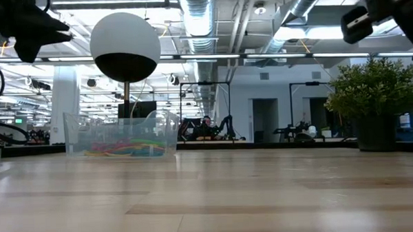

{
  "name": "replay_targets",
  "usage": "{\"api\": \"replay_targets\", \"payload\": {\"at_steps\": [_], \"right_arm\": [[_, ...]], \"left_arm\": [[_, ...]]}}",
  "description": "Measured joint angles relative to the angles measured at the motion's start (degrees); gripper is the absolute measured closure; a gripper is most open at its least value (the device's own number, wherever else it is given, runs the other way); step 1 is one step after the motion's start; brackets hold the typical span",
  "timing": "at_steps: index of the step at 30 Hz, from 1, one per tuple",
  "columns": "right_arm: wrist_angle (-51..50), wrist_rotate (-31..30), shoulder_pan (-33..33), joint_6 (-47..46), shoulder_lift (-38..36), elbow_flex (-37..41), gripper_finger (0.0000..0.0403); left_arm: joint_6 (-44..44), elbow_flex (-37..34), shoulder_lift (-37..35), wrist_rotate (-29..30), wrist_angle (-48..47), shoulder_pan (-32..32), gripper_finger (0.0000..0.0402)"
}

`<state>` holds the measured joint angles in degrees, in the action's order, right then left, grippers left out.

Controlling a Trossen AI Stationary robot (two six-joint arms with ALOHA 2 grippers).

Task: Pick and place rubber bands into bin
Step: Return to Home Position

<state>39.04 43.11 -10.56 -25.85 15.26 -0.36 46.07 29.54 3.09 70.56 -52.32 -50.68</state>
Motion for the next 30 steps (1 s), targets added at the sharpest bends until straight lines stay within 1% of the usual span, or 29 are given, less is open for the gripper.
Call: {"api": "replay_targets", "payload": {"at_steps": [2,8,12,15,17,20,24,26,30], "right_arm": [[0.35,-0.68,-0.19,0.88,-0.01,0.02,0.0296],[0.01,-3.02,-0.19,2.35,0.02,0.04,0.0296],[-0.01,-4.62,-0.17,2.35,0.02,0.04,0.0296],[-0.03,-4.63,-0.16,2.35,0.02,0.07,0.0296],[-0.02,-4.63,-0.16,2.37,0.02,0.07,0.0296],[-0.14,-4.63,-0.16,3.28,0.02,0.07,0.0296],[-2.42,-4.66,-0.13,9.52,0.05,0.07,0.0296],[-3.09,-4.66,0.06,10.75,0.05,0.07,0.0296],[-3.33,-4.66,0.08,10.87,0.09,0.07,0.0296]], "left_arm": [[-5.43,-3.03,0.03,-5.26,7.50,-0.68,0.0292],[-27.80,-13.53,0.05,-15.09,32.37,-1.51,0.0292],[-38.85,-18.97,-0.17,-22.65,46.80,-1.46,0.0292],[-44.84,-21.40,-0.21,-27.93,53.76,-1.44,0.0292],[-47.16,-21.57,-0.24,-30.06,55.82,-1.44,0.0292],[-51.23,-21.57,-0.28,-31.66,56.94,-1.42,0.0292],[-53.73,-21.57,-0.26,-31.84,56.04,-1.42,0.0292],[-53.71,-21.57,-0.26,-33.03,55.86,-1.32,0.0292],[-51.50,-21.57,-0.26,-39.86,55.87,-0.34,0.0292]]}}
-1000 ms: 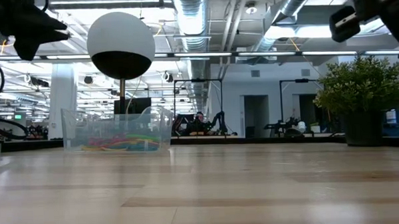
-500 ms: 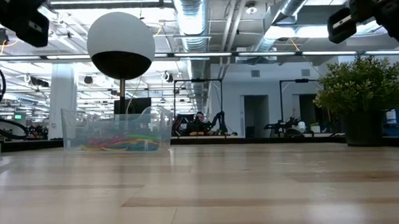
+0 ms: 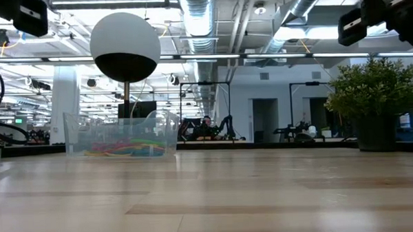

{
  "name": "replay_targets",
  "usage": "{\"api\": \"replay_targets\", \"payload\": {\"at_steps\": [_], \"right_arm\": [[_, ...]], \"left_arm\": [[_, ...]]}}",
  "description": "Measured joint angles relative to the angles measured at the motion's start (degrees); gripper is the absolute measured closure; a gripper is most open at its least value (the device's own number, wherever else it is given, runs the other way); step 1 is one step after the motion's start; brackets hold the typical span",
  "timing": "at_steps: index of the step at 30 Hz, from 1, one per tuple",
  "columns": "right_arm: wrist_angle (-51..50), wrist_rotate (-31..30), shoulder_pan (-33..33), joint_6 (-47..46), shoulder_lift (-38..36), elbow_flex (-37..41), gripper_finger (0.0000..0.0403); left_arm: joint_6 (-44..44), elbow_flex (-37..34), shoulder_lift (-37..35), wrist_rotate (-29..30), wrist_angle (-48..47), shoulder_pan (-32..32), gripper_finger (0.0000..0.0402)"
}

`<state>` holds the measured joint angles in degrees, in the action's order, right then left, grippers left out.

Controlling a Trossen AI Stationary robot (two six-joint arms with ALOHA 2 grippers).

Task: Pick and place rubber bands into bin
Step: Return to Home Position

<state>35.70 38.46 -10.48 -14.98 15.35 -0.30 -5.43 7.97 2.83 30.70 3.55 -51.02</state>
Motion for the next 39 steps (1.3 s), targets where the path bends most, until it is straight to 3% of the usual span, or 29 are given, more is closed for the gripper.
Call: {"api": "replay_targets", "payload": {"at_steps": [5,15,22,32,39], "right_arm": [[-0.06,0.02,0.00,0.00,0.00,0.00,0.0296],[-0.16,0.22,0.00,0.00,0.00,0.03,0.0296],[-0.17,0.22,0.00,0.00,0.00,0.02,0.0296],[-0.17,0.24,0.00,0.00,0.00,0.02,0.0296],[-0.51,0.26,0.00,0.00,0.00,0.02,0.0296]], "left_arm": [[0.40,-3.10,0.00,-5.89,4.24,2.09,0.0292],[-1.19,-6.32,0.02,-6.70,7.22,5.90,0.0292],[-1.60,-6.36,0.02,-12.38,6.45,10.37,0.0292],[-2.32,-6.36,0.00,-11.44,1.09,17.59,0.0292],[3.71,-5.97,2.78,-9.69,-3.12,18.44,0.0292]]}}
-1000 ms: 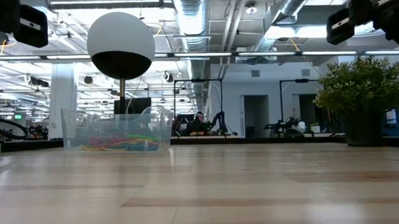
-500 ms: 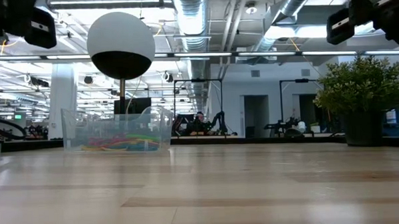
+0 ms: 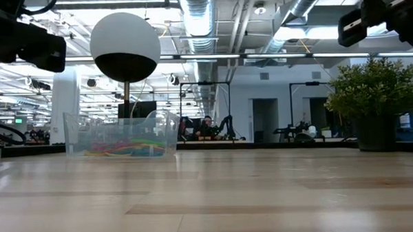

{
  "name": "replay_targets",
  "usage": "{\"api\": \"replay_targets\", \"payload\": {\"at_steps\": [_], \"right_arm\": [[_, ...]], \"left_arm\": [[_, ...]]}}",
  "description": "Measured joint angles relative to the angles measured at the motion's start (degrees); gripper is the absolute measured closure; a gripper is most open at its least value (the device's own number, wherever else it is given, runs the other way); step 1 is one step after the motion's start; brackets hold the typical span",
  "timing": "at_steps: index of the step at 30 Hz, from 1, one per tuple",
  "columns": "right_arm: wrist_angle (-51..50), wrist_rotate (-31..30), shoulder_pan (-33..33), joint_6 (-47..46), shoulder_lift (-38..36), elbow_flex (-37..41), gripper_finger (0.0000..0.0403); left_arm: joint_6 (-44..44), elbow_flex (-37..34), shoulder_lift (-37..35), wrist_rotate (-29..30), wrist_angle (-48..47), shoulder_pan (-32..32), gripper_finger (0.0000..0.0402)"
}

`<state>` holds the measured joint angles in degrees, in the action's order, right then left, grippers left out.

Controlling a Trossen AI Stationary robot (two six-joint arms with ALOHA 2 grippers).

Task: Pick and place rubber bands into bin
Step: Return to Home Position

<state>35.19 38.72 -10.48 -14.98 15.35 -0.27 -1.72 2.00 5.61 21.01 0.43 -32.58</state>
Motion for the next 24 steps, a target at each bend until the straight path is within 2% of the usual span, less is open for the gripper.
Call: {"api": "replay_targets", "payload": {"at_steps": [24], "right_arm": [[-9.78,0.18,-0.02,-0.02,-0.02,0.00,0.0296]], "left_arm": [[-0.77,0.00,0.76,0.12,-0.27,0.00,0.0292]]}}
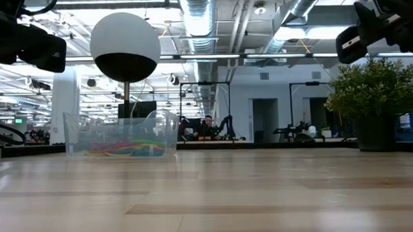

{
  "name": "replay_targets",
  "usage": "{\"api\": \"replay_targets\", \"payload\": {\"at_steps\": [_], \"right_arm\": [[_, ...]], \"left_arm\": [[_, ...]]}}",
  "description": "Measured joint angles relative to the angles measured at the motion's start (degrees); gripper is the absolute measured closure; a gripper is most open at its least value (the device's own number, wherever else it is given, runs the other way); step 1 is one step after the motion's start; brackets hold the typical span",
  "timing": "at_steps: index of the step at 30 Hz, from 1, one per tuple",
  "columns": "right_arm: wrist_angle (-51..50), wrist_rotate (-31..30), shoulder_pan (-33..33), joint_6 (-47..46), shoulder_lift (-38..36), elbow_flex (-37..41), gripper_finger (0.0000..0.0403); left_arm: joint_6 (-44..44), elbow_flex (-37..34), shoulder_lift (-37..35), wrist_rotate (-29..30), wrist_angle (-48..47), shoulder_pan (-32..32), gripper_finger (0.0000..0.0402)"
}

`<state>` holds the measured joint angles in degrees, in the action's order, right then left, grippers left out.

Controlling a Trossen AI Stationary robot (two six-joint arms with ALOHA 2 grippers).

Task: Pick and place rubber bands into bin
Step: Return to Home Position

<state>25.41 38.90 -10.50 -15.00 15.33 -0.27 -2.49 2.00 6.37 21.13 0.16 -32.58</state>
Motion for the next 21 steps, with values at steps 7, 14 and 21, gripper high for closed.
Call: {"api": "replay_targets", "payload": {"at_steps": [7,14,21], "right_arm": [[-2.65,0.01,0.00,0.00,0.00,0.00,0.0296],[-3.35,0.00,0.02,0.00,0.00,0.00,0.0296],[-4.14,-0.01,0.02,0.00,0.02,0.00,0.0296]], "left_arm": [[-0.01,0.00,0.00,0.04,0.00,0.00,0.0292],[0.26,0.00,-0.02,0.04,-0.02,0.00,0.0292],[0.40,0.00,0.00,0.04,-0.02,0.00,0.0292]]}}
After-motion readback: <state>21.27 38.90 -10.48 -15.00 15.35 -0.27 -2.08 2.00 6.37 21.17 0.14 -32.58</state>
